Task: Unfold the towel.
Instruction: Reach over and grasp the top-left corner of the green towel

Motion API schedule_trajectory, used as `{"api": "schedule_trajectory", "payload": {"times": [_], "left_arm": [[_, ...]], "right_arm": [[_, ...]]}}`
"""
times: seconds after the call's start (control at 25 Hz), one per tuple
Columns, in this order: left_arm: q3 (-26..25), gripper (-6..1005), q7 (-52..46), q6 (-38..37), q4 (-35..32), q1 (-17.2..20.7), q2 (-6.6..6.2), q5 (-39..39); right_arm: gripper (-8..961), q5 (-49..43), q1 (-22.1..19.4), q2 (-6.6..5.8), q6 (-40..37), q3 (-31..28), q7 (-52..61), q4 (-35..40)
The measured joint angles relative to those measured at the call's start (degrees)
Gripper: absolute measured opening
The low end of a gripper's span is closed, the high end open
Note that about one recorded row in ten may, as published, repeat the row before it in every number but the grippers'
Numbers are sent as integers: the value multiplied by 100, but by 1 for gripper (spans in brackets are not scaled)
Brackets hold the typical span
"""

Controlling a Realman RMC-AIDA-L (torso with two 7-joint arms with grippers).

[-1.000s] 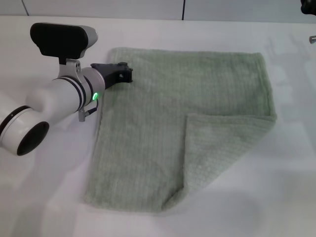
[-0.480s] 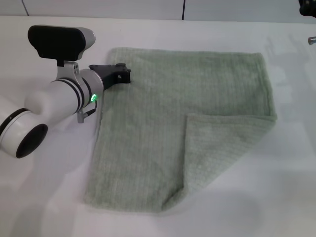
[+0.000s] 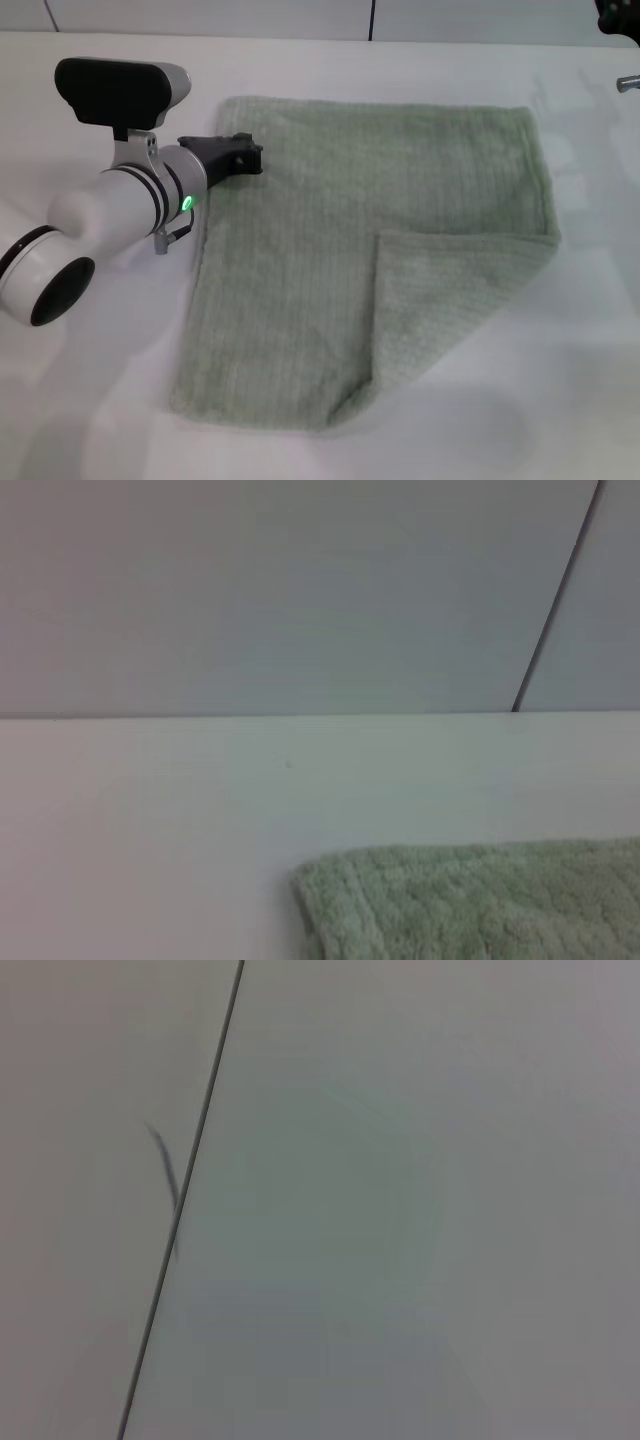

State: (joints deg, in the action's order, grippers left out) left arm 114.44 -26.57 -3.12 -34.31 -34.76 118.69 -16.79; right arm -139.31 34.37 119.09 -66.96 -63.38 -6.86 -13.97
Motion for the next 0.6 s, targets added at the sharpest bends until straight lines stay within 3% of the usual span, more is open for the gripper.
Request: {"api": "schedule_trajectory", "payload": {"times": [0.6], "left_arm": [[15, -2, 7, -5, 40, 4, 5, 0]], "right_arm": [[587, 0, 6, 0, 17, 1, 0, 1]]}}
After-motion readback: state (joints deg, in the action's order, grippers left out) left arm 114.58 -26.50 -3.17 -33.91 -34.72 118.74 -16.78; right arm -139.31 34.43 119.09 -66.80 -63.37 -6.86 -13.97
